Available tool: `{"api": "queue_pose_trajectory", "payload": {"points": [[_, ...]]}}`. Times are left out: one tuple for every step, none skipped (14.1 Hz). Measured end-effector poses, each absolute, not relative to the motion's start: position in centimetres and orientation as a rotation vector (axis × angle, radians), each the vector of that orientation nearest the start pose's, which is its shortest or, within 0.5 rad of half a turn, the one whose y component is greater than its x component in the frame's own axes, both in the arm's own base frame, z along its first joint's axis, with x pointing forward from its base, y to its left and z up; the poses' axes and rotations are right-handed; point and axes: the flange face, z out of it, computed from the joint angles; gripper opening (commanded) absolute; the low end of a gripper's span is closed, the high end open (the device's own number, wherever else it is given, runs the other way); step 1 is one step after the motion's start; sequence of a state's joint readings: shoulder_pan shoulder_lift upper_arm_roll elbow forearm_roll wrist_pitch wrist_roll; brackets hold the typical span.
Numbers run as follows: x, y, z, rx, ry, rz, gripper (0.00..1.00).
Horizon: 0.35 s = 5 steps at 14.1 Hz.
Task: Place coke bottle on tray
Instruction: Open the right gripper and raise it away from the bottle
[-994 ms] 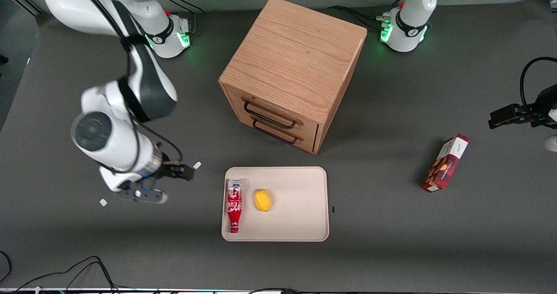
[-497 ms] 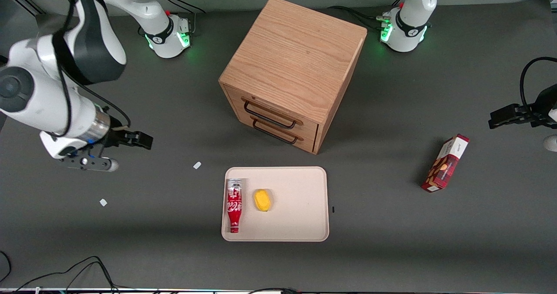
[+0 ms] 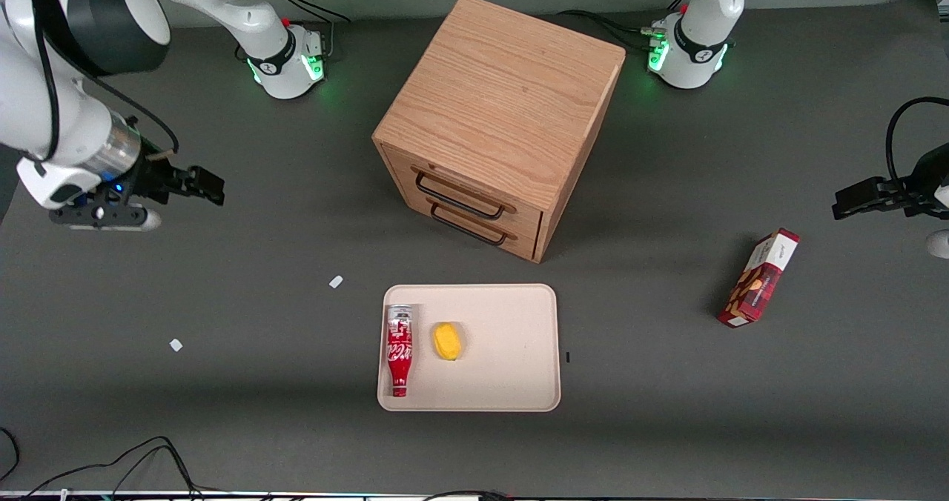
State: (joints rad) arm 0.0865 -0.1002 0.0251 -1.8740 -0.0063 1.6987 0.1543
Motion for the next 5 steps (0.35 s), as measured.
{"api": "queue_pose_trajectory", "payload": {"points": [[50.7,4.6,55.4,-3.155,0.061,0.132,1.00],[49.4,3.2,56.6,-3.149,0.067,0.141,1.00],[48.8,2.7,57.2,-3.145,0.065,0.139,1.00],[48.5,2.5,57.6,-3.142,0.065,0.133,1.00],[48.4,2.4,57.8,-3.139,0.068,0.131,1.00]]}}
